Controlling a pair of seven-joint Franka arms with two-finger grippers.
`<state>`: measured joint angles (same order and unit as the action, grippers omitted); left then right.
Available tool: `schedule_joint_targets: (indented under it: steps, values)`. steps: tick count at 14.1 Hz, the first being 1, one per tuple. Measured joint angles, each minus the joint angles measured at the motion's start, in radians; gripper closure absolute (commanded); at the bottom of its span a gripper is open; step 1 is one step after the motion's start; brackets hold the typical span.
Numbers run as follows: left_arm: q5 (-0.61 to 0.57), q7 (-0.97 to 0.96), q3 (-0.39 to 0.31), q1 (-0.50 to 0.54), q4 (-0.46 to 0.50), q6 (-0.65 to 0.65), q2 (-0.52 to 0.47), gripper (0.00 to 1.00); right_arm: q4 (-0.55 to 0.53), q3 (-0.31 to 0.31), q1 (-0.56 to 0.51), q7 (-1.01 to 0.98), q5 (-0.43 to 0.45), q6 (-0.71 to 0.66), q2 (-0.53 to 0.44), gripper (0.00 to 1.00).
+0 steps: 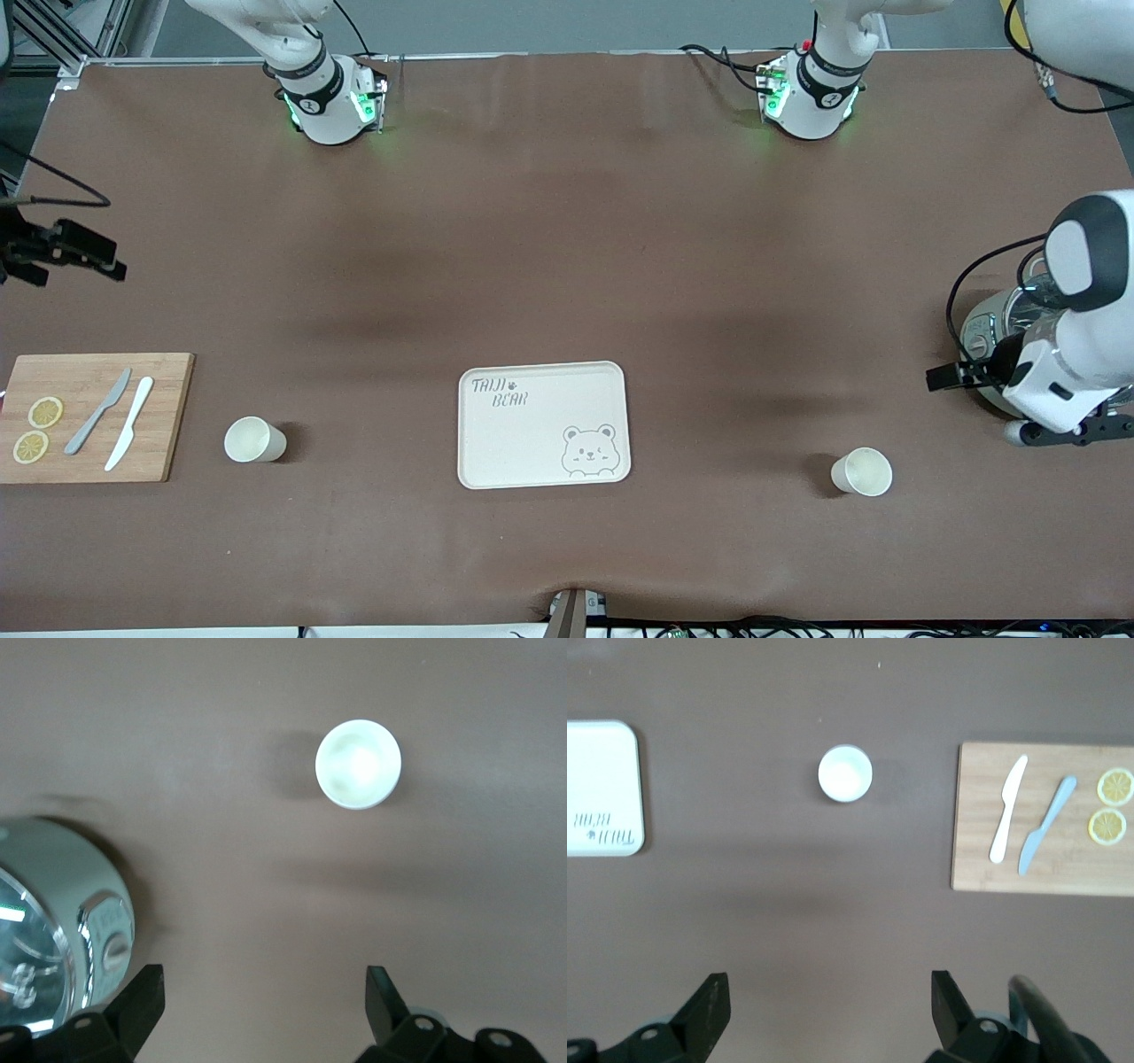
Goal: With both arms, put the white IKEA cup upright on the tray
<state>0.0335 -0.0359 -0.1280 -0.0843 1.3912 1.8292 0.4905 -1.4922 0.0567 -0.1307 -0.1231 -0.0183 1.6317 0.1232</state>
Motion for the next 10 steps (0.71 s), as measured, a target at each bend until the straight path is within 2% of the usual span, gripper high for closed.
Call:
schedule_joint_targets:
  steps: [10]
  values:
    - [0.002,0.009,0.002,0.009,-0.002,0.342,0.193,0.0,0.063,-0.003,-0.003,-0.004,0.0,0.264,0.363,0.0]
